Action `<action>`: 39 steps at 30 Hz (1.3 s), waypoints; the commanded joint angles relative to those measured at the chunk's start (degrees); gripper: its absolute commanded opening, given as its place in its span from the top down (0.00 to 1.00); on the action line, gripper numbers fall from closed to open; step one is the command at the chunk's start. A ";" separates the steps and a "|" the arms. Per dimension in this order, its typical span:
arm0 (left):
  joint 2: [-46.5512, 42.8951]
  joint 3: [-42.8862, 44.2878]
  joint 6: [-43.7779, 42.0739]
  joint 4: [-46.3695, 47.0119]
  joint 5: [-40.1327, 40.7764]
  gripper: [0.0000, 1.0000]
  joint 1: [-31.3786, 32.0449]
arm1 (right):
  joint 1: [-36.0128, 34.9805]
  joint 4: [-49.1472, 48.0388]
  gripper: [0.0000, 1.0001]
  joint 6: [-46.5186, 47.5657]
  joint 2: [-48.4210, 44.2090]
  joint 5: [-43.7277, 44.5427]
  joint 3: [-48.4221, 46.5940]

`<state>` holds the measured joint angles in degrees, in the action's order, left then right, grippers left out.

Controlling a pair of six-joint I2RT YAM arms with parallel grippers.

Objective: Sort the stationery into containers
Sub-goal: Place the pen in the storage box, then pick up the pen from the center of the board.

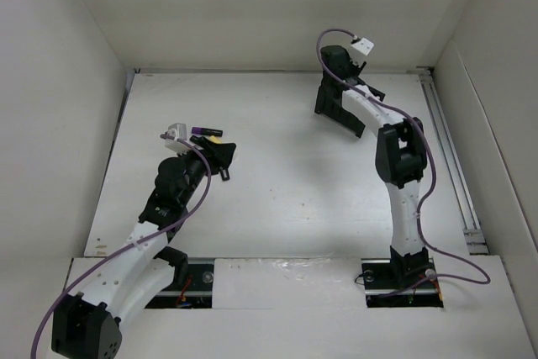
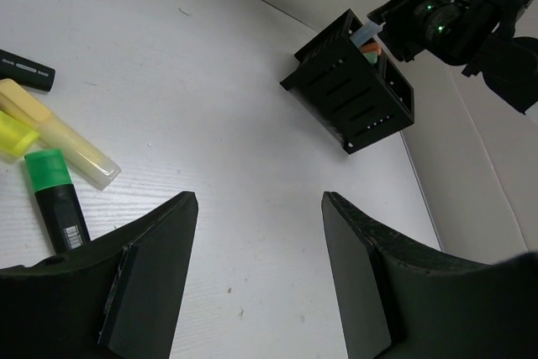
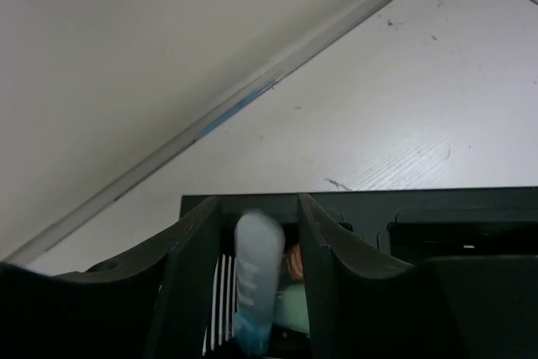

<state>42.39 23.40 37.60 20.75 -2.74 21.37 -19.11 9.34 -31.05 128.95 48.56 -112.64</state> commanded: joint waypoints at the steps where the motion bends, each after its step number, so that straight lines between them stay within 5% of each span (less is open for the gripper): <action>1: -1.00 2.52 -0.87 2.02 -1.12 0.43 -0.01 | -0.74 -3.71 0.52 0.12 -3.78 2.42 2.06; 10: -2.04 2.44 -0.87 2.10 0.01 0.43 -0.01 | -5.58 -7.84 0.46 -1.21 -17.93 -6.87 11.81; 12: -2.66 1.22 -0.87 2.10 1.51 0.43 -0.01 | -7.25 -9.07 0.54 -0.69 -19.43 -15.65 14.54; 17: -6.60 1.21 -0.34 0.87 2.04 0.44 -0.01 | -11.46 -8.55 0.99 1.16 -16.10 -36.92 15.08; 22: -13.55 -0.81 1.07 -1.94 9.77 0.44 -0.01 | -18.04 -0.76 1.00 4.24 -6.01 -48.37 7.10; 31: -18.31 -1.95 1.59 -2.38 10.66 0.44 -0.01 | -25.53 13.60 0.49 9.08 10.54 -47.85 -14.89; 39: -16.64 -1.43 1.59 -2.30 9.69 0.44 -0.01 | -28.08 15.97 0.46 10.22 12.91 -47.32 -13.84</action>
<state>25.58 21.39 38.92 17.26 7.68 21.37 -46.98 24.03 -22.13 142.17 0.95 -124.73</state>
